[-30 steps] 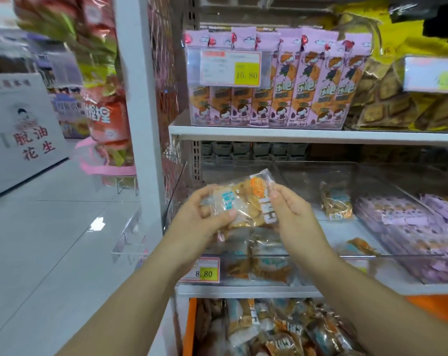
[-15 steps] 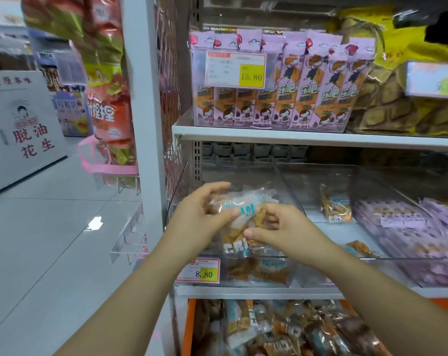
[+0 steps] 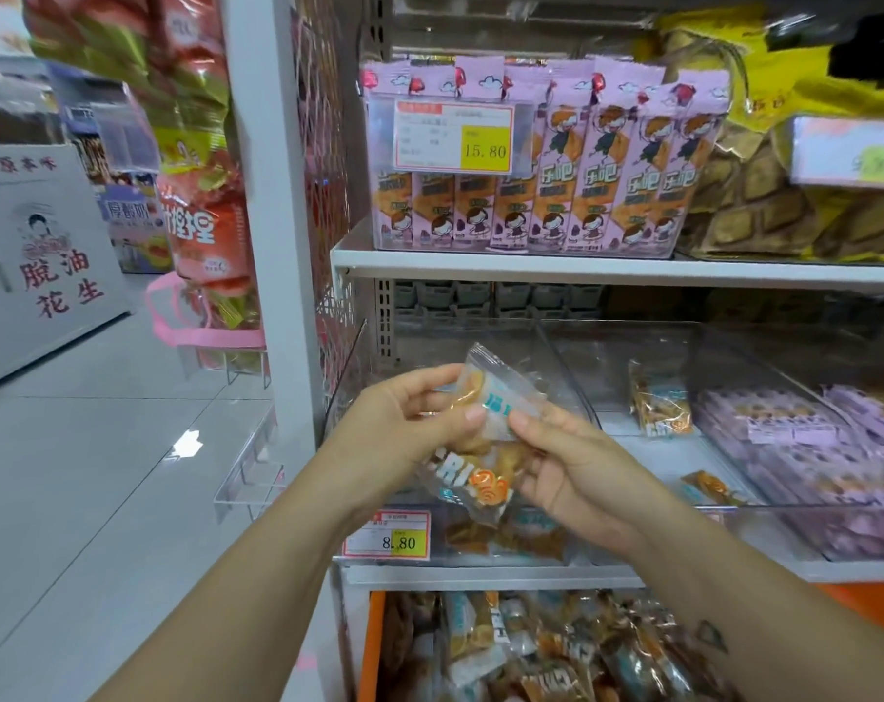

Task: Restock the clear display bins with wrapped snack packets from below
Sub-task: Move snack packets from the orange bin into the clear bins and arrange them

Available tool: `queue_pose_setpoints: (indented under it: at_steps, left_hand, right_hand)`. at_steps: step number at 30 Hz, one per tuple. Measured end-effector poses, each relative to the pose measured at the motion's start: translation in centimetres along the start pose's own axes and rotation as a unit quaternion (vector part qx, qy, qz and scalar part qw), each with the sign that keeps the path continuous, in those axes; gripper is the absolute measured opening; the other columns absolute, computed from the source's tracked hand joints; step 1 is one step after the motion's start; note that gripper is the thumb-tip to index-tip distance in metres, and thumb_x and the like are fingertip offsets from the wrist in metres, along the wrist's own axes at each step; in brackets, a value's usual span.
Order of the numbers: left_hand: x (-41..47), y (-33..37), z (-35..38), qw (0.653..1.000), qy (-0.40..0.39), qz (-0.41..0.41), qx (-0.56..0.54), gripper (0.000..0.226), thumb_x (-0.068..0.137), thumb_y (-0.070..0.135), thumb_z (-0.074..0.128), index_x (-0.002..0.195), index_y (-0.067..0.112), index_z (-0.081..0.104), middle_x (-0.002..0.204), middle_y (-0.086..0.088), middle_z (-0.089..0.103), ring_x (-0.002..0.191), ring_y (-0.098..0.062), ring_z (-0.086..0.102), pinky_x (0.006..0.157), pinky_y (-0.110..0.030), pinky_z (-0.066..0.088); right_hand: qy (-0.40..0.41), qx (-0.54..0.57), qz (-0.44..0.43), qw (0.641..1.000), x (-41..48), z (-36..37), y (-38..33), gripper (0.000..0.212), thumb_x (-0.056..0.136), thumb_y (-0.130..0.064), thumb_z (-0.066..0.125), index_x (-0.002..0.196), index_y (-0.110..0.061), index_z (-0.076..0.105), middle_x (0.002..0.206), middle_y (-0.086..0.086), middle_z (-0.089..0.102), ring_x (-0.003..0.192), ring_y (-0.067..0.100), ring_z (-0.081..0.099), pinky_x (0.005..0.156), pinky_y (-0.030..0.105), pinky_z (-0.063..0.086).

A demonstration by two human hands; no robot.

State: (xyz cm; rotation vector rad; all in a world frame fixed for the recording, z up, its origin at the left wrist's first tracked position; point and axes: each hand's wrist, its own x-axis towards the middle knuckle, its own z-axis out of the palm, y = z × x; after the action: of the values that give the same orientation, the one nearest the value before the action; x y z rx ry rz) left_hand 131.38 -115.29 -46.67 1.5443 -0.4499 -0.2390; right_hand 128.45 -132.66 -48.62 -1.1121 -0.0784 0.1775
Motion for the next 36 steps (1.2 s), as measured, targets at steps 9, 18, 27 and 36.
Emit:
queue_pose_setpoints:
  at_steps: [9, 18, 27, 36]
  left_hand:
    - [0.0, 0.0, 0.2, 0.978, 0.072, 0.104, 0.168, 0.023, 0.074, 0.017, 0.078, 0.086, 0.033, 0.068, 0.079, 0.011, 0.069, 0.078, -0.008, 0.064, 0.077, -0.028, 0.056]
    - [1.1, -2.3, -2.9, 0.9, 0.05, 0.056, 0.43, 0.024, 0.092, 0.014, 0.06, 0.088, 0.037, 0.065, 0.101, 0.015, 0.069, 0.09, -0.003, 0.064, 0.087, -0.027, 0.051]
    - [1.6, -4.7, -3.4, 0.82, -0.062, 0.02, 0.569, 0.032, 0.091, 0.004, 0.046, 0.106, 0.019, 0.071, 0.12, 0.005, 0.06, 0.106, -0.014, 0.056, 0.092, -0.025, 0.043]
    - [2.8, -4.2, -2.4, 0.839, -0.051, 0.01, 0.542, 0.015, 0.087, 0.016, 0.062, 0.099, 0.019, 0.07, 0.093, 0.005, 0.065, 0.078, -0.008, 0.056, 0.074, -0.021, 0.044]
  right_hand:
    - [0.01, -0.241, -0.067, 0.968, -0.5, -0.2, -1.2, 0.036, 0.064, -0.023, 0.075, 0.097, -0.013, 0.069, 0.093, 0.011, 0.073, 0.078, 0.02, 0.07, 0.068, 0.028, 0.056]
    - [0.081, -0.54, -0.152, 0.824, 1.1, -0.7, -2.3, 0.03, 0.082, -0.024, 0.072, 0.112, -0.023, 0.066, 0.113, -0.016, 0.065, 0.106, 0.002, 0.06, 0.097, 0.032, 0.048]
    - [0.043, -0.617, -0.129, 0.775, 1.6, -0.5, 0.0, 0.037, 0.087, -0.025, 0.068, 0.122, -0.027, 0.06, 0.114, -0.024, 0.055, 0.108, -0.011, 0.047, 0.091, 0.007, 0.037]
    - [-0.028, -0.696, -0.087, 0.712, 2.3, -0.5, -0.3, 0.036, 0.086, -0.025, 0.068, 0.121, -0.025, 0.063, 0.124, -0.01, 0.062, 0.118, 0.004, 0.054, 0.1, 0.021, 0.041]
